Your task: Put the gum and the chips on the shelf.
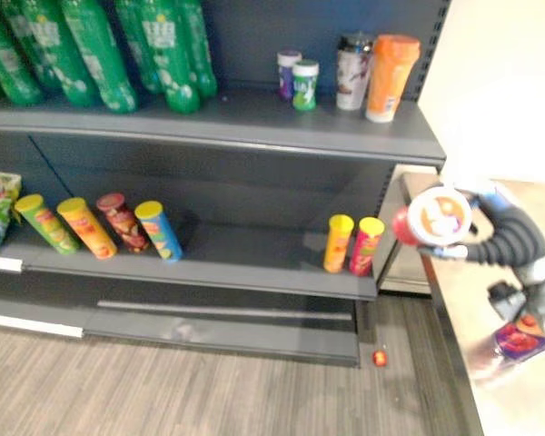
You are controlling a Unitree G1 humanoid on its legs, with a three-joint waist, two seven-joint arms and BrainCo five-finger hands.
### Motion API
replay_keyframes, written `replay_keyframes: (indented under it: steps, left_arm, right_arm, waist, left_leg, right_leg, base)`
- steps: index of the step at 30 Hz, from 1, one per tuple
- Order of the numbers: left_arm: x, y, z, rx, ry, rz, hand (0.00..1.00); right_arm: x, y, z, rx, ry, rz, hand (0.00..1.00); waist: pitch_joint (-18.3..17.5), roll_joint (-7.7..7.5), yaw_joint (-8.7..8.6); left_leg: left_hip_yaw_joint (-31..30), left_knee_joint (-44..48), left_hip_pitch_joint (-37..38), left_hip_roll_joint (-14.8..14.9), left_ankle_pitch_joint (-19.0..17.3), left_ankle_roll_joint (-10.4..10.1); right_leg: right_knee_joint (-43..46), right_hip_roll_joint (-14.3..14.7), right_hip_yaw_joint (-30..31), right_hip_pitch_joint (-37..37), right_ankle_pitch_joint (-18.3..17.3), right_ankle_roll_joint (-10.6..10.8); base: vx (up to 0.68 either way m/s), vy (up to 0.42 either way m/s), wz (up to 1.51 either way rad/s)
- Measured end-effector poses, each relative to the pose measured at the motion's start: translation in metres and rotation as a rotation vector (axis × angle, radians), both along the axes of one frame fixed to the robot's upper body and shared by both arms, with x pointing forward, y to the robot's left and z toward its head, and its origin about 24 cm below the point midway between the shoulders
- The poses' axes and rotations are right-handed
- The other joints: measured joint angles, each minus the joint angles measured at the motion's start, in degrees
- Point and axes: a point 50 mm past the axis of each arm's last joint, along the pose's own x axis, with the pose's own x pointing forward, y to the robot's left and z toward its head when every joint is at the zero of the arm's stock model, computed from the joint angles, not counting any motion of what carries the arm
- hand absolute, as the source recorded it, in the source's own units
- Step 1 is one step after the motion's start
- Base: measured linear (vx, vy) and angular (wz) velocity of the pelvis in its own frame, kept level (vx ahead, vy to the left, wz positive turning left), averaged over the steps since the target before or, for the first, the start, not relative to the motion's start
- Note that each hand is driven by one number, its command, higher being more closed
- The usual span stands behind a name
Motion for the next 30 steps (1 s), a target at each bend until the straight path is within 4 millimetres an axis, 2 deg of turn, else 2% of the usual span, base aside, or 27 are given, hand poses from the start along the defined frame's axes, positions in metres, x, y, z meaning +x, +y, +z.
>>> replay_keyframes:
  steps: [2,3,5,7,10,14,20,22,26,30]
  left_arm:
    - [0.001,0.0,0.0,0.001,-0.003,-0.001,0.0]
    - [0.001,0.001,0.0,-0.001,-0.007,-0.001,0.0]
    - [0.006,0.002,0.0,-0.003,-0.021,-0.012,0.0]
    - [0.01,0.002,0.0,-0.005,-0.031,-0.016,0.0]
    - [0.018,0.003,-0.001,-0.009,-0.048,-0.034,0.0]
    - [0.021,0.002,-0.001,-0.015,-0.059,-0.036,0.0]
    - [0.025,0.003,0.0,-0.015,-0.08,-0.03,0.0]
    - [0.026,0.006,0.0,-0.011,-0.088,-0.023,0.0]
    - [0.033,0.006,0.0,-0.022,-0.112,-0.017,0.0]
    - [0.036,0.006,0.0,-0.024,-0.123,-0.016,0.0]
  right_arm:
    - [0.019,0.001,0.004,-0.072,0.029,0.001,1.0]
    - [0.037,0.001,0.006,-0.125,0.064,-0.011,1.0]
    - [0.052,0.0,0.009,-0.16,0.091,-0.033,1.0]
    - [0.074,0.002,0.021,-0.181,0.108,-0.056,1.0]
    - [0.096,0.005,0.038,-0.197,0.108,-0.094,1.0]
    - [0.119,0.01,0.065,-0.183,0.088,-0.146,1.0]
    - [0.139,0.021,0.107,-0.049,0.018,-0.197,1.0]
    - [0.143,0.025,0.114,-0.009,0.011,-0.202,1.0]
    - [0.15,0.031,0.118,0.062,0.03,-0.189,1.0]
    - [0.161,0.038,0.112,0.149,0.102,-0.183,1.0]
  waist:
    - [-0.4,-0.25,0.74]
    - [-0.5,-0.44,0.99]
    - [-0.5,-0.65,2.24]
    - [-0.5,-0.64,3.02]
    - [-0.5,-0.73,4.9]
    - [-0.4,-0.81,5.88]
    - [0.0,-0.92,6.93]
    - [0.2,-0.96,7.17]
    - [1.1,-0.89,8.3]
    - [2.4,-1.0,8.59]
  left_leg:
    - [-1.2,0.0,-0.8,-0.2,0.3,0.0]
    - [-1.6,-0.1,-0.9,-0.3,0.9,0.1]
    - [-1.6,-0.1,-1.1,-0.3,1.5,0.1]
    - [-2.5,-0.1,-2.5,-0.3,2.1,0.2]
    - [-2.6,-0.1,-3.0,-0.1,2.6,0.9]
    - [-2.8,-0.1,-3.0,-0.1,2.7,0.9]
    - [-3.8,-0.1,-3.1,0.7,2.7,0.8]
    - [-4.5,-0.1,-3.6,1.1,2.9,0.5]
    - [-4.5,-0.1,-3.7,1.6,3.0,0.3]
    - [-4.5,-0.1,-3.7,1.7,3.0,0.3]
  right_leg:
    - [-0.2,0.1,0.4,-0.4,0.2,0.3]
    - [-0.4,0.2,0.6,-0.6,0.8,0.3]
    - [-0.5,0.2,0.6,-0.9,1.3,0.3]
    - [-1.8,0.5,0.4,-1.3,2.8,0.5]
    - [-3.8,1.1,0.4,-0.7,4.5,0.0]
    - [-5.2,1.3,0.4,0.3,6.0,-0.5]
    - [-6.2,2.1,-0.3,1.1,6.1,-0.5]
    - [-6.4,2.5,-1.0,1.2,6.1,-0.5]
    - [-6.7,3.0,-1.0,1.2,6.3,-0.8]
    - [-6.7,3.1,-1.0,1.2,6.3,-0.8]
  base:
    - [-0.12,0.027,0.02]
    - [-0.03,0.021,0.09]
    - [-0.03,0.015,0.04]
    - [-0.02,0.013,0.07]
    - [0.01,0.001,-0.01]
    - [0.05,0.012,0.01]
    - [0.01,-0.006,0.05]
    - [0.01,-0.02,0.13]
    - [0.0,-0.007,0.0]
    - [0.0,0.0,0.0]
